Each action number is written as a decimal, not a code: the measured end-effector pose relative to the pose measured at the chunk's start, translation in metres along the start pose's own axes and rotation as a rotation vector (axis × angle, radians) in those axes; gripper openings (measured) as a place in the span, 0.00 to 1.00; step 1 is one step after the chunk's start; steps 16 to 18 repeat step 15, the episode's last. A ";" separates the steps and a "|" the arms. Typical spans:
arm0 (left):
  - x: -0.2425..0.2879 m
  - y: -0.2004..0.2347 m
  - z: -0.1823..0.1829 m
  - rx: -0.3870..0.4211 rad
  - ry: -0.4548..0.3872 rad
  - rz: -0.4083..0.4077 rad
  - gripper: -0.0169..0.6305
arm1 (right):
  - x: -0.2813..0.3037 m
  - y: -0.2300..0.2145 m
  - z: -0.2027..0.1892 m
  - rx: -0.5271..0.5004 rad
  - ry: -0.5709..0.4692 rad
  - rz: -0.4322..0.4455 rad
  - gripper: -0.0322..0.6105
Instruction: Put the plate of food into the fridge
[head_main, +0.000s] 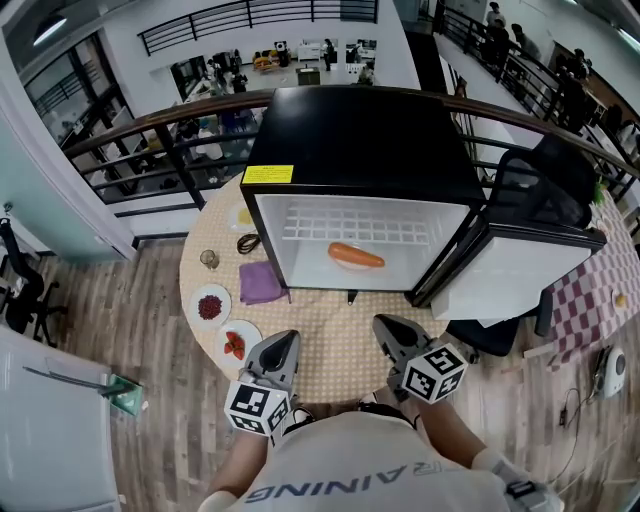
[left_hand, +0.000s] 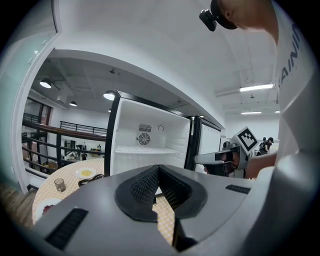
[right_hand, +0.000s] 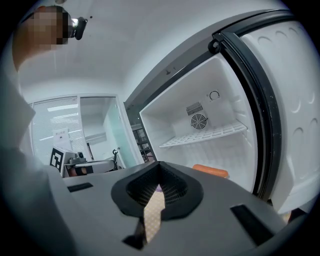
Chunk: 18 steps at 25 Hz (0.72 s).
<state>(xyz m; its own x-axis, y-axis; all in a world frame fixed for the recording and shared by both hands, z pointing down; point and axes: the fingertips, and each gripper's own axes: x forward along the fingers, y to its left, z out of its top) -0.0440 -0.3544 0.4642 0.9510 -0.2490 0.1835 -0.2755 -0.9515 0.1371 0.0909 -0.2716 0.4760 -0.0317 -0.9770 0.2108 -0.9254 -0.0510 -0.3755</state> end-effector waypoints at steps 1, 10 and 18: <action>0.000 0.000 -0.001 0.000 0.002 0.001 0.04 | 0.001 0.000 -0.001 0.004 0.004 0.003 0.08; -0.001 0.003 -0.010 -0.025 0.012 0.015 0.04 | 0.008 0.001 -0.005 -0.004 0.009 0.015 0.08; -0.002 0.006 -0.008 -0.031 0.005 0.024 0.04 | 0.009 0.003 -0.005 0.043 0.007 0.049 0.08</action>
